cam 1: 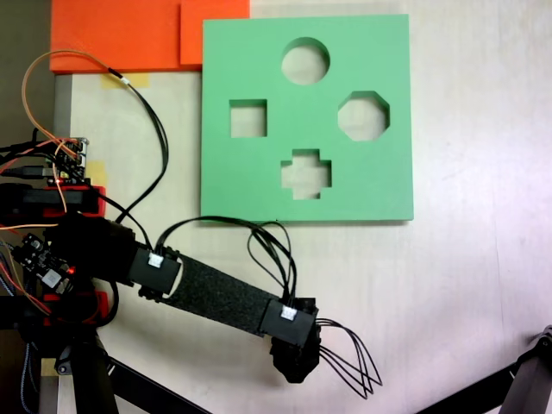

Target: Put the square block into the corresponding hole

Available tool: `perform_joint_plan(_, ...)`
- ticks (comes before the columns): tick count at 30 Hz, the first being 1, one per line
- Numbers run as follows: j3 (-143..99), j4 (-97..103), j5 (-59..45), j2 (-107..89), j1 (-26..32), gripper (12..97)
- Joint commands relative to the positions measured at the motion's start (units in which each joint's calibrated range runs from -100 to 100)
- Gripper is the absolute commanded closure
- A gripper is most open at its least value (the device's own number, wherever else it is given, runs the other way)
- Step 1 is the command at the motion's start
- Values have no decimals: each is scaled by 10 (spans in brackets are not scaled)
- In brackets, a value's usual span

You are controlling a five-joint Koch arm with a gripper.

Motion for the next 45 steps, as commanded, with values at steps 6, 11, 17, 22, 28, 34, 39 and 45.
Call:
perform_joint_plan(6, -14, -17, -4, 9, -1, 649)
perform_joint_plan(11, -13, -33, -3, 25, -2, 759)
perform_joint_plan(17, -3, -84, 3, 25, -2, 960)
perform_joint_plan(22, 1, -84, 8, 25, -2, 960)
perform_joint_plan(28, 1, -84, 9, -27, -2, 959)
perform_joint_plan(34, -1, -84, 17, -158, 5, 959)
perform_joint_plan(39, -29, -84, 60, -270, 37, 958)
perform_joint_plan(45, -84, -84, 116, -425, 98, 958)
